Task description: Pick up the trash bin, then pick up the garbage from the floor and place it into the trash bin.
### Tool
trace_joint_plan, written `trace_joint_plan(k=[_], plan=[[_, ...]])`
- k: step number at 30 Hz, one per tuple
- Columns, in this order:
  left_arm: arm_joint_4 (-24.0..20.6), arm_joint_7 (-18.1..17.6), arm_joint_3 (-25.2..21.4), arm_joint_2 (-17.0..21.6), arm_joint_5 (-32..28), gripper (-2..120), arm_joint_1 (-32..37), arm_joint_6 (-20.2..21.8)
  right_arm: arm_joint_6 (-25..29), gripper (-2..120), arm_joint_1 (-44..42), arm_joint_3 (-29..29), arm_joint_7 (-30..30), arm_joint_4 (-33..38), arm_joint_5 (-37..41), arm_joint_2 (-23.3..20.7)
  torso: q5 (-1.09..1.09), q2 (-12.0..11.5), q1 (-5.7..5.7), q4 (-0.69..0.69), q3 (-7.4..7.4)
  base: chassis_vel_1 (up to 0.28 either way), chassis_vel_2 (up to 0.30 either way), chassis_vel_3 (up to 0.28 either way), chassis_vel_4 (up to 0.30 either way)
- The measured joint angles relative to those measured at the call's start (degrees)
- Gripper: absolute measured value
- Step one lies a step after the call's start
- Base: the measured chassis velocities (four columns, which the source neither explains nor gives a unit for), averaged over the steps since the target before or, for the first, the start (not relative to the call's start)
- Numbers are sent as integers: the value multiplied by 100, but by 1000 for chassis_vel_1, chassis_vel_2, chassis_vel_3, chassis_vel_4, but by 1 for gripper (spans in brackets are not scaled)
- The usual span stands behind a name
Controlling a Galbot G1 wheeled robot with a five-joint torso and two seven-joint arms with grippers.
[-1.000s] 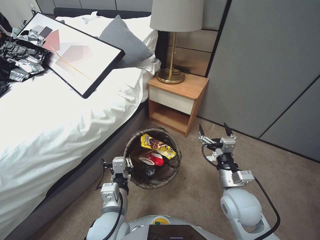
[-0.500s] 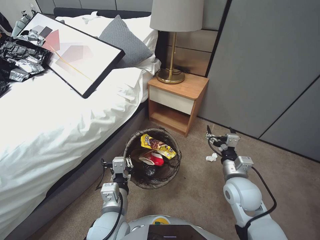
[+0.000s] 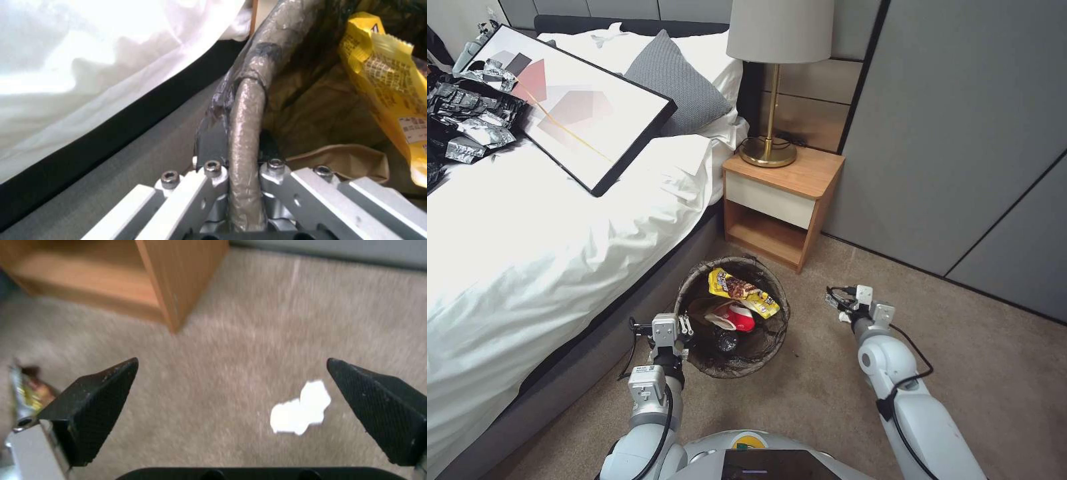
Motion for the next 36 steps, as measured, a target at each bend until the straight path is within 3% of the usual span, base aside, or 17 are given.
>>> trace_joint_plan(k=[6, 17, 36], plan=[[0, 0, 0, 0, 0, 0, 0, 0, -32, 100, 525, -121, -15, -1066, 4, 54, 0, 0, 0, -1, 0, 0, 0, 0, 0], [0, 0, 0, 0, 0, 0, 0, 0, 236, 100, 1046, -140, -137, -2185, -88, 149, 0, 0, 0, -1, 0, 0, 0, 0, 0], [0, 0, 0, 0, 0, 0, 0, 0, 595, 100, 1444, -146, -287, -3034, -346, 100, 0, 0, 0, 0, 0, 0, 0, 0, 0]])
